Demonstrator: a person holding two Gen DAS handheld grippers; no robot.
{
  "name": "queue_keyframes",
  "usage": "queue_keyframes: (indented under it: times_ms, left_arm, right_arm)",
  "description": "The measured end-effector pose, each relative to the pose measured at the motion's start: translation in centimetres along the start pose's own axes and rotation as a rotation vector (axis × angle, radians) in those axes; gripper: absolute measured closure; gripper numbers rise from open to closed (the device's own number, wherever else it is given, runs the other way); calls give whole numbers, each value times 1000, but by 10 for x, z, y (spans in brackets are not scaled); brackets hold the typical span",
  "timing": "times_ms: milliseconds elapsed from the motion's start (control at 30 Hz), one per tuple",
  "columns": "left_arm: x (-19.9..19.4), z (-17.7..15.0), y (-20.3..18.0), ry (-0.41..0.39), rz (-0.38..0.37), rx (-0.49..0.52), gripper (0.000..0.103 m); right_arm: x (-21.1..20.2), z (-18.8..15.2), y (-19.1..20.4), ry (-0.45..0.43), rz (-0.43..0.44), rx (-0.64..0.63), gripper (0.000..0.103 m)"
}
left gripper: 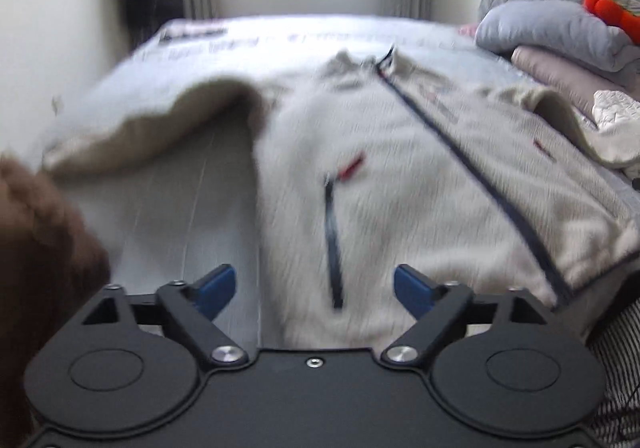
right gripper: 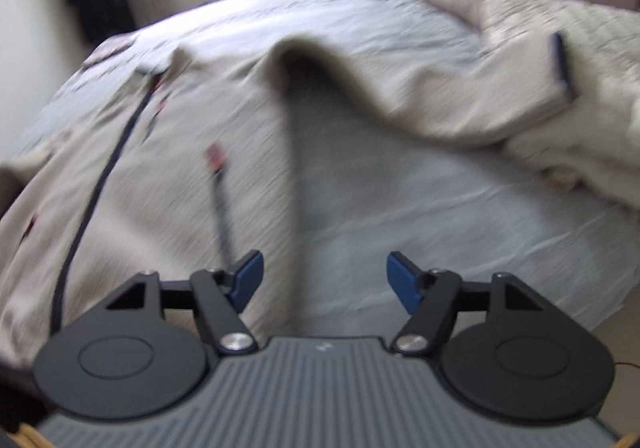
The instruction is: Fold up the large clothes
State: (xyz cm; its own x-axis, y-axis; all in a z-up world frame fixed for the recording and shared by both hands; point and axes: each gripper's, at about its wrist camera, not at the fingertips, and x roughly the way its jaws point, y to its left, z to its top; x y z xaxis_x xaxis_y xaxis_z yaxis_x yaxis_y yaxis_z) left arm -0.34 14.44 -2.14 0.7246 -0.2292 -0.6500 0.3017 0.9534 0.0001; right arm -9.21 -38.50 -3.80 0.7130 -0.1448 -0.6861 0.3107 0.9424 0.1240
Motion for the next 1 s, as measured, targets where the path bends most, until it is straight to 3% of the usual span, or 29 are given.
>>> queue_keyframes:
  times_ms: [233, 400, 467, 533, 600, 633, 700, 800, 900, 1000]
  left_arm:
    - [67, 59, -47, 7, -61, 36, 8]
    - [116, 105, -94, 21, -143, 87, 9]
    - [138, 124, -115, 13, -159, 105, 9]
    - [163, 143, -137, -16, -189, 120, 10]
    - [190, 162, -160, -33, -208, 125, 11]
    - [204, 171, -171, -43, -212, 127, 11]
    - [234, 189, -195, -62, -218, 132, 38]
    - [279, 213, -229, -63, -251, 84, 66]
    - [319, 234, -265, -81, -327, 36, 85]
    - [351, 245, -306, -76, -458, 4, 91]
  right_arm:
    - [8, 81, -66, -172, -231, 36, 17]
    - [63, 112, -120, -126, -372, 88, 18]
    - [84, 116, -133, -106, -399, 84, 28]
    - [94, 121, -138, -121, -425, 43, 70]
    - [91, 132, -140, -156, -373, 14, 89]
    - [86, 140, -139, -185, -375, -9, 90]
    - [74, 161, -135, -256, -413, -75, 90]
    - [61, 202, -137, -344, -476, -120, 90]
    - [63, 242, -141, -404, -519, -127, 91]
    - [83, 268, -145, -417, -568, -159, 91]
